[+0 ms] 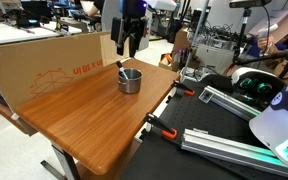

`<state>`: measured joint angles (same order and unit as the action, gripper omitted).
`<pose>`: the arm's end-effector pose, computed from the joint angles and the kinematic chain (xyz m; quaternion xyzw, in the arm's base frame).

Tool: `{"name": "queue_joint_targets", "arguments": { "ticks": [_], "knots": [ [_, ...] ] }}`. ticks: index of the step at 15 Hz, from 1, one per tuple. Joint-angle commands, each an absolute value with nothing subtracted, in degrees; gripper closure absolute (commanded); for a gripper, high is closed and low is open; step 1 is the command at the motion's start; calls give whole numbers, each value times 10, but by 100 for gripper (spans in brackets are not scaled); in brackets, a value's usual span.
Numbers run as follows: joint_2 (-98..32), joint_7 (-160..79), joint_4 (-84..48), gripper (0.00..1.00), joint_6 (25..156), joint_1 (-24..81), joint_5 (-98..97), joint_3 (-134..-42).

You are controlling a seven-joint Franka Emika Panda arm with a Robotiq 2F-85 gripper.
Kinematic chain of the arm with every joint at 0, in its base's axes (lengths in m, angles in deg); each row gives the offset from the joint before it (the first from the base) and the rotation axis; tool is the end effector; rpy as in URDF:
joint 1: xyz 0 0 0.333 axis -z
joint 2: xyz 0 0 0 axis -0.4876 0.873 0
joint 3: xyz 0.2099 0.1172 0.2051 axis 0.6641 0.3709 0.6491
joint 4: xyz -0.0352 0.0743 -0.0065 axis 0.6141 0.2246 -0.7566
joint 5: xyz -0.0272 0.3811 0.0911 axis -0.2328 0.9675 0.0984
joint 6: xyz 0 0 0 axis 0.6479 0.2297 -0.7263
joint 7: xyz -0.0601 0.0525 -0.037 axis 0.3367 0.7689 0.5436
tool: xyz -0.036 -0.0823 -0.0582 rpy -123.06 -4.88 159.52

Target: Pick up the marker from the cup and place it on the table

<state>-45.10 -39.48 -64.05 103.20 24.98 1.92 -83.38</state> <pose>0.4978 0.0428 0.2849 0.9992 0.0165 0.0377 0.0002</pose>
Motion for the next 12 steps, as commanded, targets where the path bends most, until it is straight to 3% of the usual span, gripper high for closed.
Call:
{"name": "queue_joint_targets", "arguments": {
  "ticks": [1, 12],
  "knots": [
    [-399, -444, -601, 0, 1039, 247, -29, -833],
    [-294, -477, -572, 0, 1156, 221, -86, -862]
  ]
}}
